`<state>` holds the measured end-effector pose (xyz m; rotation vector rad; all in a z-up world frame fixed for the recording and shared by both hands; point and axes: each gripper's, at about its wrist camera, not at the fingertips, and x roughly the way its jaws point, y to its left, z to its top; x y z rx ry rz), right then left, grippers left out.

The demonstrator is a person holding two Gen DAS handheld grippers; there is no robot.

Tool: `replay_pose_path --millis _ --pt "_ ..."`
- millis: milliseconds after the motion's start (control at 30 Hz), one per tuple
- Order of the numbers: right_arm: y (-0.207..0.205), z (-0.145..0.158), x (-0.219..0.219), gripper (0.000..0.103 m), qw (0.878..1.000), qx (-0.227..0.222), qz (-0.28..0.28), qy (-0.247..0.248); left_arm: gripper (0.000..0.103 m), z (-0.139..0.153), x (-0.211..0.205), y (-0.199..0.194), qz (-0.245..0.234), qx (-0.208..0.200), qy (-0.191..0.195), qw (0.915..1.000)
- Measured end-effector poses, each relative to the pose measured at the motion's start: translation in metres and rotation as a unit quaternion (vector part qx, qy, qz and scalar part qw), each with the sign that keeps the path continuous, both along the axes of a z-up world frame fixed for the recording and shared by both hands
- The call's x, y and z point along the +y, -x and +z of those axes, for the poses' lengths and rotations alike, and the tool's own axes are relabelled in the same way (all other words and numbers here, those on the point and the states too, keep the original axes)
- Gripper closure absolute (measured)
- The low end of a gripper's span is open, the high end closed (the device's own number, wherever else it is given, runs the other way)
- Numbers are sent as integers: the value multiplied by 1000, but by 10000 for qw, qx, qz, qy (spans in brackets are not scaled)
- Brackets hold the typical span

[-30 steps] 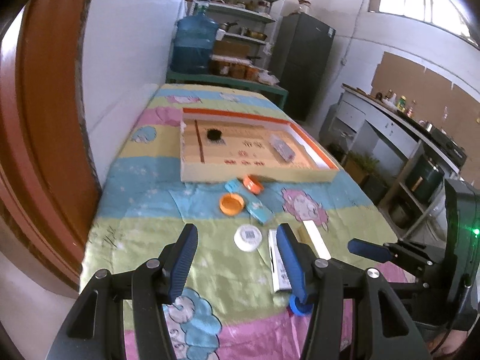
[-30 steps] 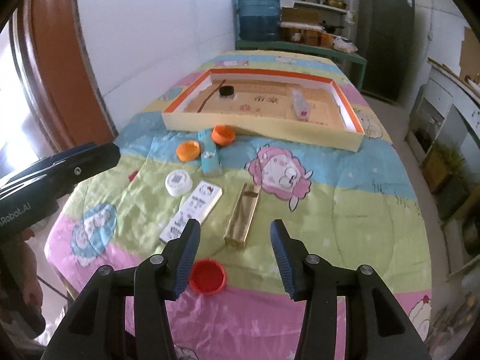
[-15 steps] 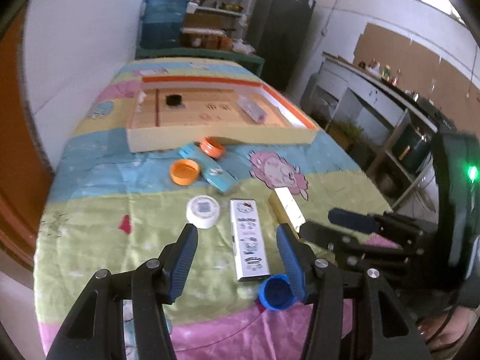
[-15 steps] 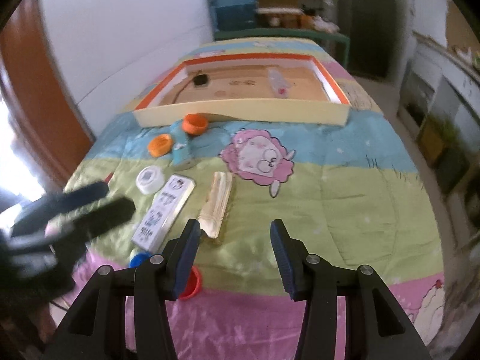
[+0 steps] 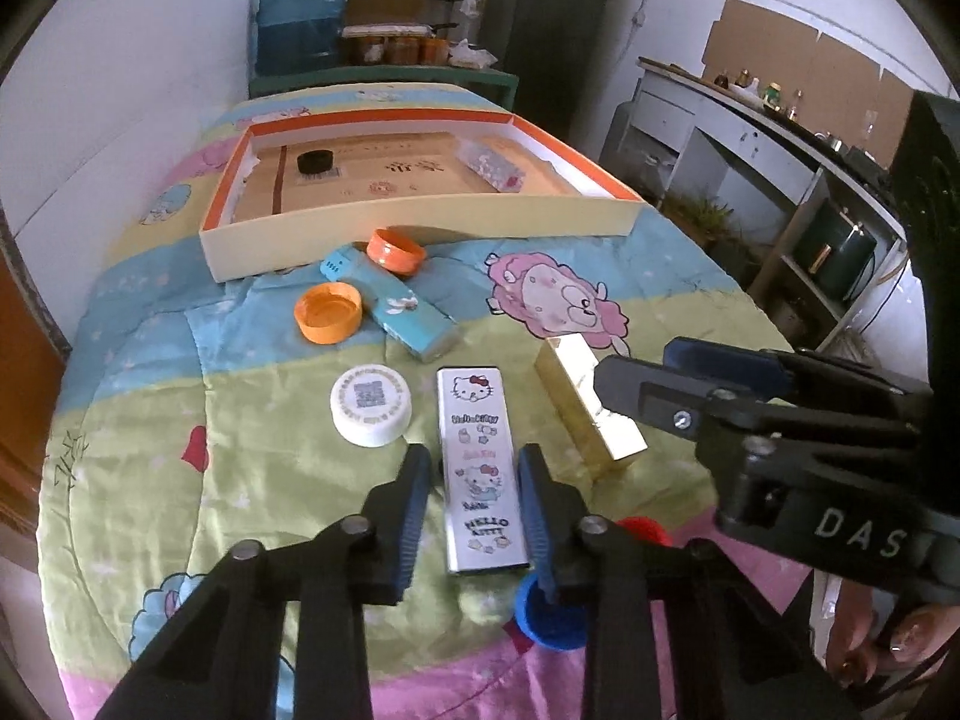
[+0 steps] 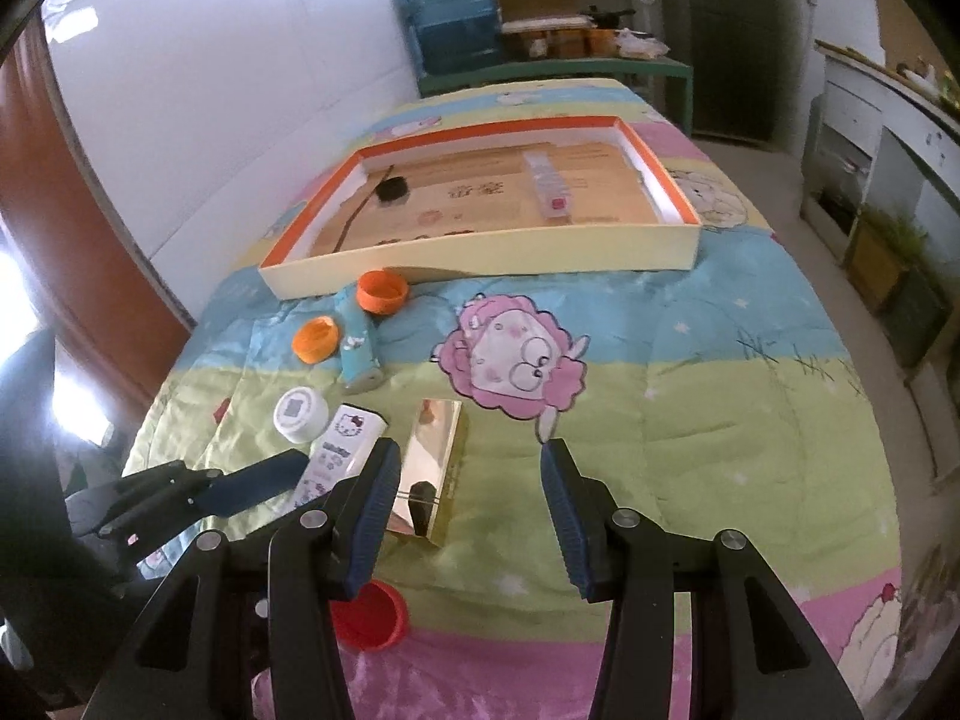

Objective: Organize rigid objects
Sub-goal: 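Grasp the white Hello Kitty box with the left gripper while the right grasps the gold bar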

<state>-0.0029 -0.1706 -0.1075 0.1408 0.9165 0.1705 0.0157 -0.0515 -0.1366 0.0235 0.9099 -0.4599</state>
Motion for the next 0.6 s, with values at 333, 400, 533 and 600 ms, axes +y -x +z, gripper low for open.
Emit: replay_pose_path --millis 333,400,533,600 --pt "-13 -13 16 53 9993 314 114 166 76 0 7 1 -61 -34 85 9999" --pt "-14 -15 18 54 9990 357 130 230 76 0 8 1 -66 -29 105 9999" --pt "-14 -17 23 72 9985 409 224 304 77 -1 9 3 -96 -58 94 9999" --pt "-15 -17 25 81 9982 421 259 339 77 -1 9 4 -109 -73 74 9999"
